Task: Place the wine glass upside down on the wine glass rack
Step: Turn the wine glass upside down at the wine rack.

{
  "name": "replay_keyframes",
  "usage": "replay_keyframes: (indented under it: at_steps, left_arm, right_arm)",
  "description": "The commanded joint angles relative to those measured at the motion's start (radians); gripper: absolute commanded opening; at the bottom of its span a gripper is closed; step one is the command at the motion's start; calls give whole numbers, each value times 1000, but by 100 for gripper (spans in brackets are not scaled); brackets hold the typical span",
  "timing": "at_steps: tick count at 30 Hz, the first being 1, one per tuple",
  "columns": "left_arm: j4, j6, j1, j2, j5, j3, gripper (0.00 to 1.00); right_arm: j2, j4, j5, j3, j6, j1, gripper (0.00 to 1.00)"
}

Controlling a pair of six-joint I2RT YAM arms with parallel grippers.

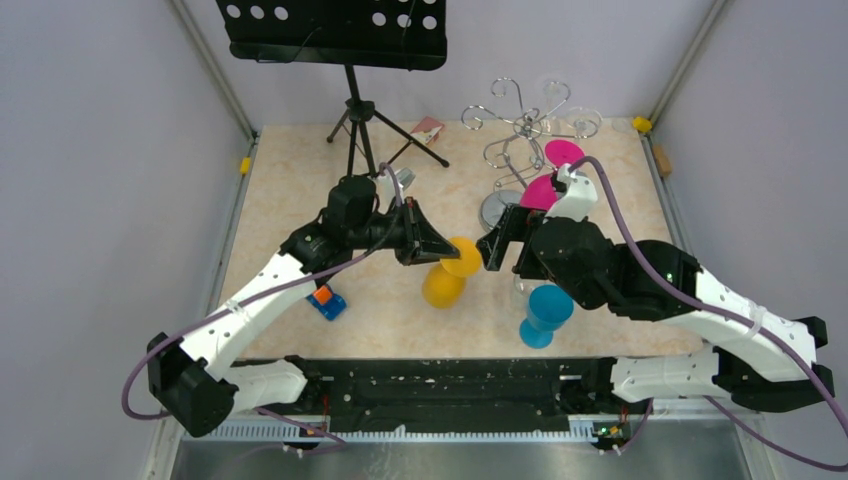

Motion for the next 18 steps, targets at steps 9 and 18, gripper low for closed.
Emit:
replay_keyframes:
  at_steps: [9,18]
  left_arm:
    - [21,59,22,43,28,148,0]
    - [18,60,42,72,37,193,0]
  right_arm:
    - [2,27,11,3,-1,-4,97]
    - [-6,6,17,6,2,-4,97]
